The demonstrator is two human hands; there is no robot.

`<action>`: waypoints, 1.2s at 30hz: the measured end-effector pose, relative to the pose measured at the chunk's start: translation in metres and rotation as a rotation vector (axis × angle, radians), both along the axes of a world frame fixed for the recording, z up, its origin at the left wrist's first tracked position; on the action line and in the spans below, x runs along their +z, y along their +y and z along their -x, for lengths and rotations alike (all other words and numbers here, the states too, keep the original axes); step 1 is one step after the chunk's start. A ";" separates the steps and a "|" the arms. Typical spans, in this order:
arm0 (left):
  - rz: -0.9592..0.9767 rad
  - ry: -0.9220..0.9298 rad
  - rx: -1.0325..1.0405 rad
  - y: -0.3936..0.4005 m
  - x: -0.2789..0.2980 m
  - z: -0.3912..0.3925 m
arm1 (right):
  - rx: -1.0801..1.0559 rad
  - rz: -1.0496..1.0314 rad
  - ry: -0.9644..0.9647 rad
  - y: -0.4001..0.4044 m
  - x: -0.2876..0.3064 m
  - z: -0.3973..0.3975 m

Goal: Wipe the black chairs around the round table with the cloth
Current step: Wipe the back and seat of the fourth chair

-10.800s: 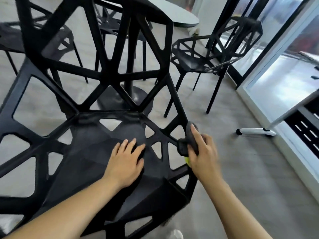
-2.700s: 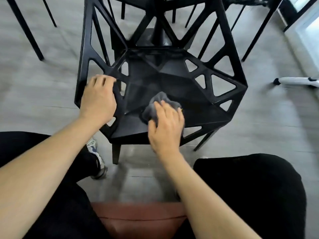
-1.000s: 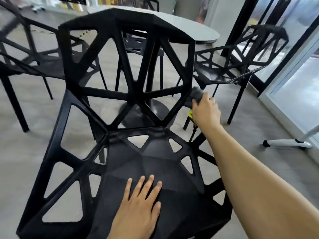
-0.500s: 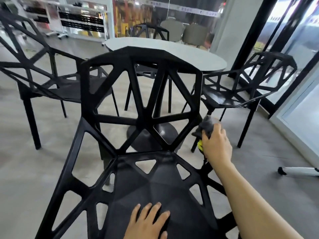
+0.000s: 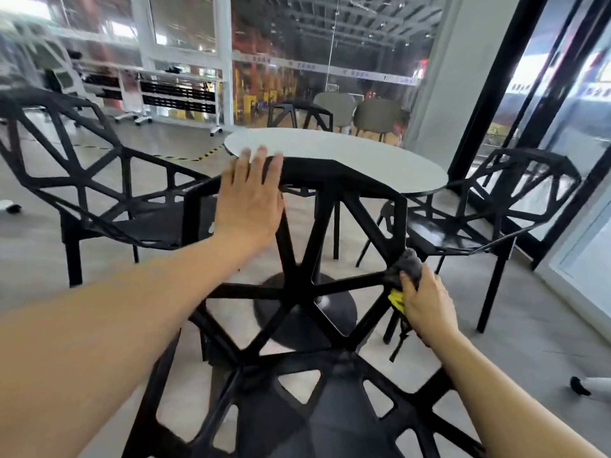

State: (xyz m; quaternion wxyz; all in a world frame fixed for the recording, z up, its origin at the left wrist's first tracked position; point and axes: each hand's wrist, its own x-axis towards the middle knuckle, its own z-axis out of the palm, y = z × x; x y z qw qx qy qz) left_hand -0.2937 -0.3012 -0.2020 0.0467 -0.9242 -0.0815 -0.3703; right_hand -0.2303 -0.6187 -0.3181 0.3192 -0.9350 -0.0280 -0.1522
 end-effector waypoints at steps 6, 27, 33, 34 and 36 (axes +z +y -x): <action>0.041 0.046 0.174 0.033 0.015 -0.018 | -0.019 -0.291 -0.070 0.027 0.018 -0.036; 0.360 0.281 -0.230 0.072 0.036 -0.011 | 0.293 0.248 -0.456 0.181 0.153 -0.082; 0.548 0.359 -0.257 0.076 0.045 -0.011 | 0.148 0.009 -0.496 0.195 0.119 -0.066; 0.560 0.357 -0.249 0.075 0.047 -0.011 | 0.184 -0.049 -0.528 0.207 0.112 -0.057; 0.583 0.359 -0.223 0.071 0.050 -0.009 | 0.307 -0.152 -0.564 0.236 0.093 -0.036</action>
